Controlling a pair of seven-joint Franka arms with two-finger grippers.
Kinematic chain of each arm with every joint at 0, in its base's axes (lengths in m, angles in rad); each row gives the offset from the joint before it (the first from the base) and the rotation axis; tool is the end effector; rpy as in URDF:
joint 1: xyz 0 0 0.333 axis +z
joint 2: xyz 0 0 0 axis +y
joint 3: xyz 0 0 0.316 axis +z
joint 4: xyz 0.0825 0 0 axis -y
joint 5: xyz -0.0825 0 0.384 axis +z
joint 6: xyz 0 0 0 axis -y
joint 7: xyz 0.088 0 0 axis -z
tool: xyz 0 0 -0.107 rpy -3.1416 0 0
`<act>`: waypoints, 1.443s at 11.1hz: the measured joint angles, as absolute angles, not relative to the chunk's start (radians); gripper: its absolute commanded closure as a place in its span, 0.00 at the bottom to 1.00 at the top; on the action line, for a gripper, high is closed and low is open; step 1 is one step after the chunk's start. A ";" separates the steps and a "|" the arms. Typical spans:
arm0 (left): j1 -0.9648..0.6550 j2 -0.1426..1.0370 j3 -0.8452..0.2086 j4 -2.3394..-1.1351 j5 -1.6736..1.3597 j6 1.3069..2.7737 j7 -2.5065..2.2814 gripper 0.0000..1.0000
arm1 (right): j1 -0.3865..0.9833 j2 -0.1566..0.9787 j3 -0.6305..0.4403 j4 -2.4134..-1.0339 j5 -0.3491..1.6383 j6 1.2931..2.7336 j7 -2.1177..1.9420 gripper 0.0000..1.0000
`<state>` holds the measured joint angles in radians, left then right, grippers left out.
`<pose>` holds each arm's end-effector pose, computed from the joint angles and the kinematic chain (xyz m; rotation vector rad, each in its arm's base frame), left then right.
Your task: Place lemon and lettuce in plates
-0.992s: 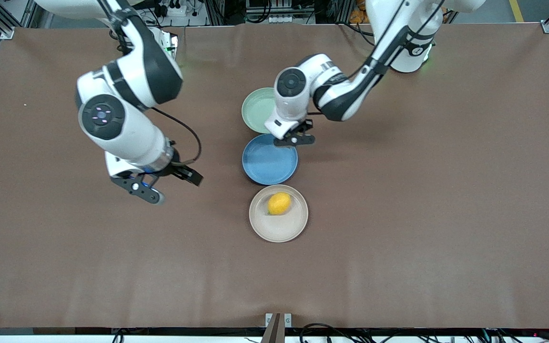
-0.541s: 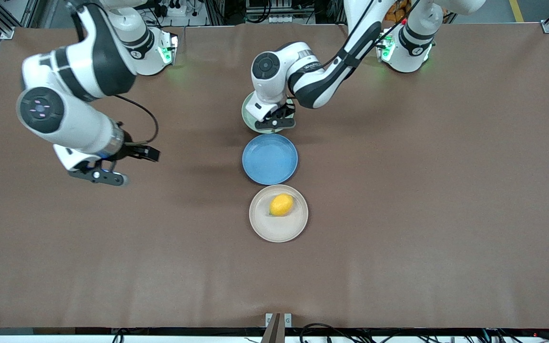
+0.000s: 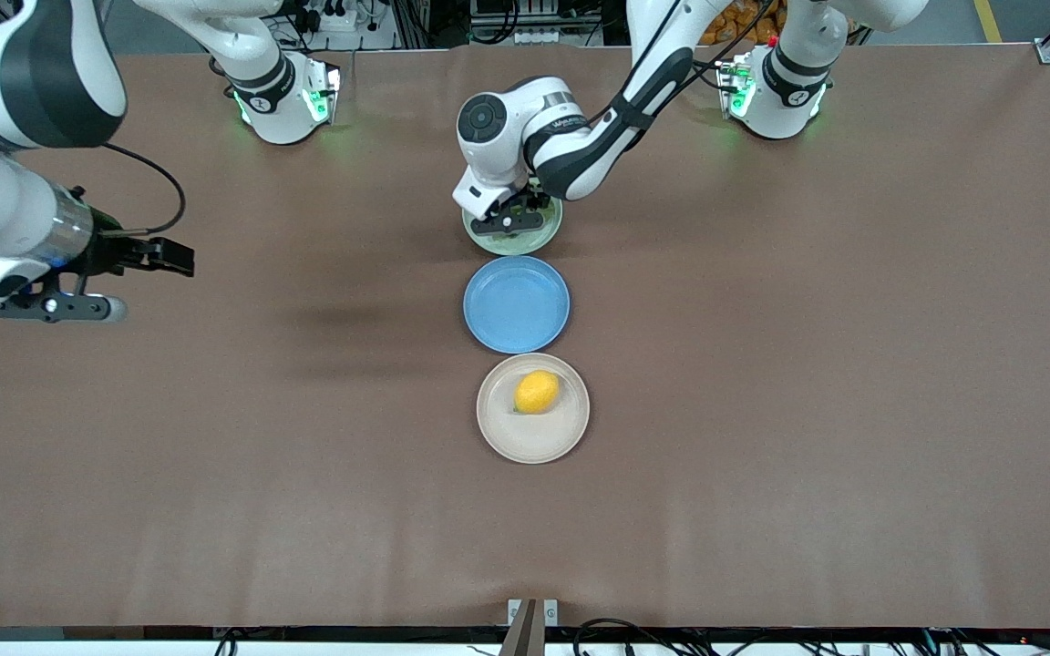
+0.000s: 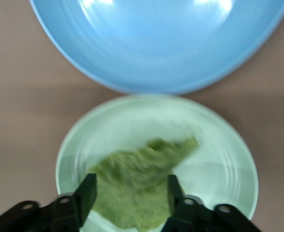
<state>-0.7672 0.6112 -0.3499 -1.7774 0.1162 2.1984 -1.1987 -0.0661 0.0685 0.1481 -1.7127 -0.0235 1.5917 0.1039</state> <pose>0.2987 -0.5682 0.2192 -3.0393 -0.0754 0.2500 0.5613 0.0415 0.5218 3.0972 -0.0288 -0.2900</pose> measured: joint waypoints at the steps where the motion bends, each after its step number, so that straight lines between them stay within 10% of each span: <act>1: -0.756 0.608 -0.324 -1.766 0.117 2.198 -1.199 0.00 | -0.076 0.050 0.145 -1.712 -0.024 1.590 0.089 0.00; 16: -0.062 0.421 -0.211 -1.725 0.121 2.036 -0.352 0.00 | -0.044 -0.052 0.051 -1.589 -0.022 1.556 -0.044 0.00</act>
